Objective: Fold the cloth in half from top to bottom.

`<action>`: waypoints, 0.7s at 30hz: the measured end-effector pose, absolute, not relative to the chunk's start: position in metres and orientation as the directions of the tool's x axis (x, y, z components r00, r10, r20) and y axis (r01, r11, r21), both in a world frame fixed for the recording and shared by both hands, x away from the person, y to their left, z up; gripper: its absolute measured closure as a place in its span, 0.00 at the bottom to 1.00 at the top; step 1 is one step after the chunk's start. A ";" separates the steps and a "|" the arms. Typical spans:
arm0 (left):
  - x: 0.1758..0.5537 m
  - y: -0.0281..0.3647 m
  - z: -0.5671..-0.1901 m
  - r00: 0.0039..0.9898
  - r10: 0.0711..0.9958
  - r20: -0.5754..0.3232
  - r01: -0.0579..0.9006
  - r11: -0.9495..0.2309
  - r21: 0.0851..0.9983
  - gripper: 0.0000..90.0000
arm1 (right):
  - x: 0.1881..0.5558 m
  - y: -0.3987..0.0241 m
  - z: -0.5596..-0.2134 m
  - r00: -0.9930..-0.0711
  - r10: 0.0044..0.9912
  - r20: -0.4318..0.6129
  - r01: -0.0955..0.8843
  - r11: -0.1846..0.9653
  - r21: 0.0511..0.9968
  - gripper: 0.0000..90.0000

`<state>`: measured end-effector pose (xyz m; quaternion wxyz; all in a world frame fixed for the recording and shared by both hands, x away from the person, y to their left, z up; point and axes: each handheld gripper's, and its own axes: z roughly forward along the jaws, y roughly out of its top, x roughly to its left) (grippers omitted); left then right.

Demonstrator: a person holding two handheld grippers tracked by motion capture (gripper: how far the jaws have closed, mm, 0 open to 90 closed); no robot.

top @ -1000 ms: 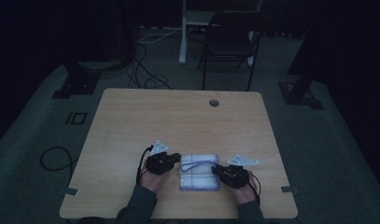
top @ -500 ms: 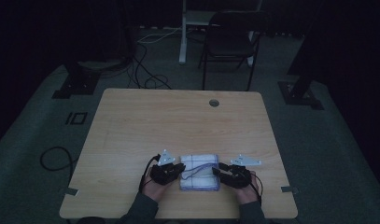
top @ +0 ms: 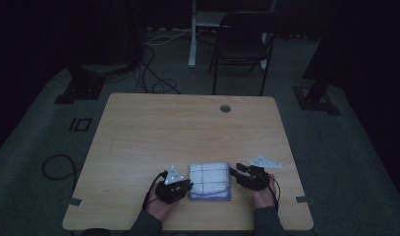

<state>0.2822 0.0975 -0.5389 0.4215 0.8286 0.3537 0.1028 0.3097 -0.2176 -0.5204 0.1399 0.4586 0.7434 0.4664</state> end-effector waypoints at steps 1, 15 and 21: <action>0.282 0.098 -0.539 0.728 0.673 -0.127 0.499 -0.394 0.772 0.87 | 0.312 -0.218 -0.521 -0.538 0.817 0.209 0.548 0.151 0.823 0.63; 0.289 0.116 -0.532 0.706 0.700 -0.103 0.487 -0.374 0.789 0.78 | 0.332 -0.236 -0.538 -0.466 0.864 0.193 0.597 0.146 0.788 0.61; 0.295 0.130 -0.529 0.675 0.733 -0.081 0.496 -0.371 0.785 0.75 | 0.334 -0.237 -0.539 -0.457 0.872 0.177 0.604 0.158 0.781 0.60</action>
